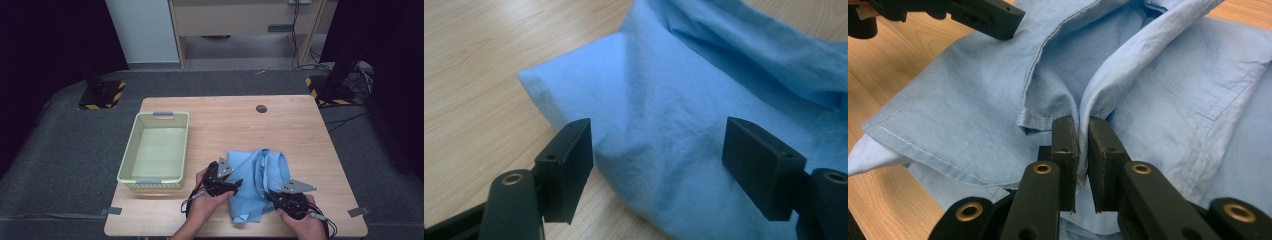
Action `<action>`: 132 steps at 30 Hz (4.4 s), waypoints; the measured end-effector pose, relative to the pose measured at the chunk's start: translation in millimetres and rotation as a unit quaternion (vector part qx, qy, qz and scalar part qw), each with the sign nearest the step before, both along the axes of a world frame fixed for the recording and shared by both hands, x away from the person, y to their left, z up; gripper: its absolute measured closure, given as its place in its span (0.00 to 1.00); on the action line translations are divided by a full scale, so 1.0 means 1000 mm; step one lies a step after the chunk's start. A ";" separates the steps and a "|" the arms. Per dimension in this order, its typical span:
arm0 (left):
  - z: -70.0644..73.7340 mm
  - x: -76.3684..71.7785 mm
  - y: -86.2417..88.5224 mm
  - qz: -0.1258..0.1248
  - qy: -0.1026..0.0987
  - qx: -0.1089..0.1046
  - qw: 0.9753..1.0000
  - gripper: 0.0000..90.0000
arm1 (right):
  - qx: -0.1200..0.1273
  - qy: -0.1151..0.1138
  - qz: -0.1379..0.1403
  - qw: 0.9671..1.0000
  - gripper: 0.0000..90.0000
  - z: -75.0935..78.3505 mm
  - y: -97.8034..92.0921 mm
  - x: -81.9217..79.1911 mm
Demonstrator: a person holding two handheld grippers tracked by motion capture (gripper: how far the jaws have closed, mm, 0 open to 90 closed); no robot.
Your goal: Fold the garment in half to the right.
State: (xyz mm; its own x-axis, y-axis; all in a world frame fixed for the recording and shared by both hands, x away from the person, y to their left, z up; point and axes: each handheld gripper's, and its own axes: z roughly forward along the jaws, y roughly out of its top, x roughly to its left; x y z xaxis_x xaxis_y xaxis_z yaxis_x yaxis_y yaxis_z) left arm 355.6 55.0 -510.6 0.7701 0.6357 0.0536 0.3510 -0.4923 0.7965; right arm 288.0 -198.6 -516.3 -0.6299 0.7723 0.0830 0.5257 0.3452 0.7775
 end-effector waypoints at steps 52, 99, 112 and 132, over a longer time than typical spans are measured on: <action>-0.003 -0.001 0.004 0.010 0.004 0.000 1.000 0.27 | 0.028 0.014 -0.041 0.999 0.73 0.014 -0.026 -0.009; 0.003 -0.005 0.008 0.016 0.004 -0.015 1.000 0.27 | -0.028 0.018 -0.070 0.997 0.96 0.003 -0.020 0.019; 0.006 -0.024 0.012 0.005 0.015 -0.014 1.000 0.25 | -0.068 -0.017 -0.103 0.992 0.51 0.003 -0.041 0.021; 0.009 -0.028 0.018 0.014 0.019 -0.015 1.000 0.18 | -0.044 -0.065 -0.020 0.997 0.07 0.016 -0.018 0.026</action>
State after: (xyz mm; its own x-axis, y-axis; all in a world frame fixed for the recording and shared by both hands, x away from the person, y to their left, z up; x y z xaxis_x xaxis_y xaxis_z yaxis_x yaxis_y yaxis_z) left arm 327.5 72.8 -501.2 0.7537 0.6572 0.0057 0.3939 -0.4587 0.7965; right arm 313.7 -216.8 -500.5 -0.5993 0.7977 -0.0667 0.4373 0.3960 0.8075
